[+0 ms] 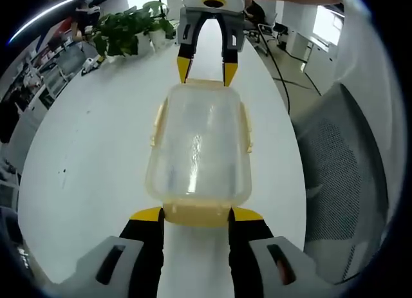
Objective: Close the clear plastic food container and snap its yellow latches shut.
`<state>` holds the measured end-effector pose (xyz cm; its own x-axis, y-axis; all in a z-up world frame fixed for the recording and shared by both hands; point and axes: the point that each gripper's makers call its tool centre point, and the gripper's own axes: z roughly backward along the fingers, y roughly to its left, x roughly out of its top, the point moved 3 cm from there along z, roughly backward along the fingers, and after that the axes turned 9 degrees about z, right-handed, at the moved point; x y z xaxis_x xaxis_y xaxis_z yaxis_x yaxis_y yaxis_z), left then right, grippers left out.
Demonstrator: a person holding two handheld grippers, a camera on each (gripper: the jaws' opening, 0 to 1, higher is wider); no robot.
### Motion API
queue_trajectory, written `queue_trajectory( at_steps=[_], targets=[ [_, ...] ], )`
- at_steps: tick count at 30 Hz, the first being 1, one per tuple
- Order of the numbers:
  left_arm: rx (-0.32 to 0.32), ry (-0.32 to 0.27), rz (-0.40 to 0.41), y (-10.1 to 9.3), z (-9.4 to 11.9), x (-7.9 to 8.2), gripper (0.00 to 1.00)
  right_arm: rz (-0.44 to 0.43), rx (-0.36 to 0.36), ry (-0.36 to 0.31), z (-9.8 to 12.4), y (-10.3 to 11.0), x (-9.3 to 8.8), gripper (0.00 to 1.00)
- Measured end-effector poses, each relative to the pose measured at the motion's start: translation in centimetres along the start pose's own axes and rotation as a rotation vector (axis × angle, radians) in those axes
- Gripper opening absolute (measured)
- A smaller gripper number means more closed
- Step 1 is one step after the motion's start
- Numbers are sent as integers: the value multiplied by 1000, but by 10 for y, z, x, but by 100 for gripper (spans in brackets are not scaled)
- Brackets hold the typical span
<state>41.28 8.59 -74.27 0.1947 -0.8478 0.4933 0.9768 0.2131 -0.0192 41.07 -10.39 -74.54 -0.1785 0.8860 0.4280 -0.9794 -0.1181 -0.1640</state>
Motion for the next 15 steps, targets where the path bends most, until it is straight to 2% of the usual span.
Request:
queue_trajectory(
  at_steps=[15],
  targets=[
    [-21, -8, 4, -6, -15, 21, 38, -6, 14, 9, 10, 5, -23, 38]
  ],
)
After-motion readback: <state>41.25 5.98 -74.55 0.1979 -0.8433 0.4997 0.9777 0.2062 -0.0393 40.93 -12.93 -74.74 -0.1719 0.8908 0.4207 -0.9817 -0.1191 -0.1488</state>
